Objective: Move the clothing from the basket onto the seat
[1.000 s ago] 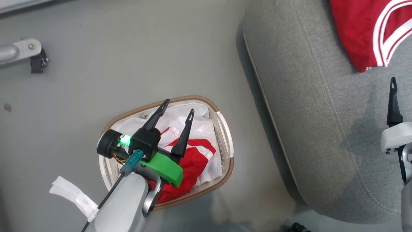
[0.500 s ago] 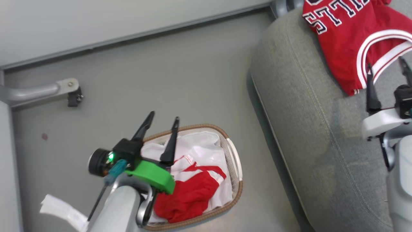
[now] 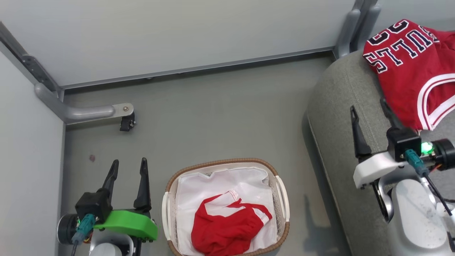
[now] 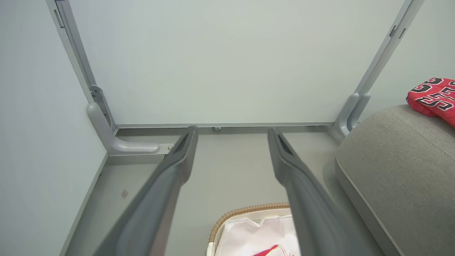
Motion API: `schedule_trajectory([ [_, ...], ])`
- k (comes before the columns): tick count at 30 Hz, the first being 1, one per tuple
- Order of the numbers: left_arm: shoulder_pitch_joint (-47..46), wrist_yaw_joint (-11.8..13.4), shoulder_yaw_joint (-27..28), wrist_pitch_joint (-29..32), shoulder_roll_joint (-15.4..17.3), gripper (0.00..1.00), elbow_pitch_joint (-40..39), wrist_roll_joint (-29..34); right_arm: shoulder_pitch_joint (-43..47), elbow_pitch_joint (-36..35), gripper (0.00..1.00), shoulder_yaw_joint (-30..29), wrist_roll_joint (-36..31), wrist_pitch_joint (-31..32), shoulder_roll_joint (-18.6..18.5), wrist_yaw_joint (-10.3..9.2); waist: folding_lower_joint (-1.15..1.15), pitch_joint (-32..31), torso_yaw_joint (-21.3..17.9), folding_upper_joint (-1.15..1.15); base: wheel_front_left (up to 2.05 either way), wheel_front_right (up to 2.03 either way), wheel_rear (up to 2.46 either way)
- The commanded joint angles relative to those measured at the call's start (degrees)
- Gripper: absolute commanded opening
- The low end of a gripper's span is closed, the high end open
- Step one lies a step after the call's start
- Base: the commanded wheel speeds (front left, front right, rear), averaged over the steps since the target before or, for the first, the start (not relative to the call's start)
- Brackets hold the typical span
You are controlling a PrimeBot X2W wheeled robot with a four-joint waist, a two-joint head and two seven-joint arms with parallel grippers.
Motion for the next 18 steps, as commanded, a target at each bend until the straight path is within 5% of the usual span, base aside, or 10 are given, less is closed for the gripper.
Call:
schedule_trajectory([
  [1,1.42,0.00,0.72,-0.03,-0.04,1.00,-0.31,0.39,1.91,0.08,1.00,0.18,0.87,-0.02,0.24,-0.08,0.01,-1.97,1.84,0.00,0.00,0.00,0.00],
  [18,8.05,0.01,2.38,-0.03,-0.25,1.00,-0.17,-1.60,13.73,-0.11,1.00,2.19,11.44,-0.02,0.84,-0.08,0.01,-6.95,1.49,0.00,0.00,0.00,0.00],
])
